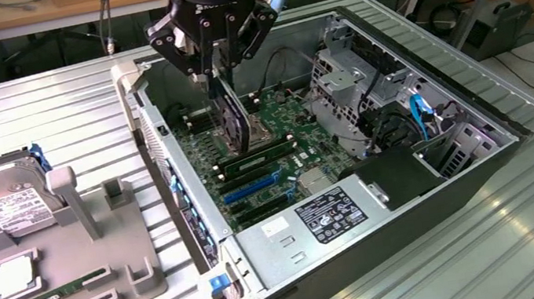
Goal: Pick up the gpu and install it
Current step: 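Pick up the gpu and move the gpu toward the slot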
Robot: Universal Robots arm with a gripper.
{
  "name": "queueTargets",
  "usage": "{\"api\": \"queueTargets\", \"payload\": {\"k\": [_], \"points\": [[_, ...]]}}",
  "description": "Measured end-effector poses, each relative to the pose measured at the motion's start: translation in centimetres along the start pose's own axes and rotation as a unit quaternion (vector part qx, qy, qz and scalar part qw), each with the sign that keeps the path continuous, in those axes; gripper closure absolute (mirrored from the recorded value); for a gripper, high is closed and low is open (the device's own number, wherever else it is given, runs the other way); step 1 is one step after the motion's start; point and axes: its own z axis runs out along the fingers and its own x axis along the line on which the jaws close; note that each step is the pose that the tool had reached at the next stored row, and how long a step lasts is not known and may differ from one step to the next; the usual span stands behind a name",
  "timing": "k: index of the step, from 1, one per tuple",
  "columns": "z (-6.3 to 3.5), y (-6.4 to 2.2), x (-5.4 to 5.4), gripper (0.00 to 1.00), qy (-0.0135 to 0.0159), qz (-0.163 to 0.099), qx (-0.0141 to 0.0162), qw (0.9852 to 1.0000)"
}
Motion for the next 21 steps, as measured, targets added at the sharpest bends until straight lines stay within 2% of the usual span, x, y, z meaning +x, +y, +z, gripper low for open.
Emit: {"api": "queueTargets", "payload": {"k": [4,6,11,21], "points": [[1.01,0.36,-3.2,0.74,0.0,0.0,0.0,1.0],[1.36,0.71,-4.4,0.74,0.0,0.0,0.0,1.0],[1.69,0.95,-5.3,0.74,0.0,0.0,0.0,1.0],[1.96,1.13,-6.0,0.74,0.0,0.0,0.0,1.0]]}}
